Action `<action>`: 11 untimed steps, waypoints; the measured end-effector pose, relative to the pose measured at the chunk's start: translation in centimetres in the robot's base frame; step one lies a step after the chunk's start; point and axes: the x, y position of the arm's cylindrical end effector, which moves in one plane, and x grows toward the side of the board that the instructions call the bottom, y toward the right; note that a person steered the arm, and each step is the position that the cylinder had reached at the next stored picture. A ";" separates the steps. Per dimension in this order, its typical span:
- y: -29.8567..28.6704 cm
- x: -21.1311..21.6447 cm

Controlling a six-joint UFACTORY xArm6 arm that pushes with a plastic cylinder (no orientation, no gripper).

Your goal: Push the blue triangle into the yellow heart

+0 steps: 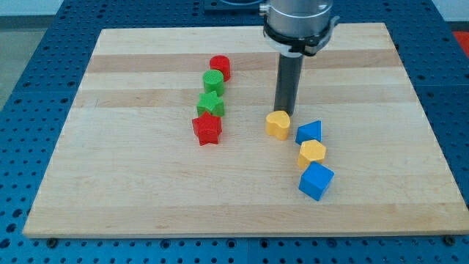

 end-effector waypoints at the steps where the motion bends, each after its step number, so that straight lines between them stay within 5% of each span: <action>1: 2.6 0.0; 5: 8.2 1.4; 7: 8.1 5.0; 10: 3.4 3.9; 11: 8.3 4.8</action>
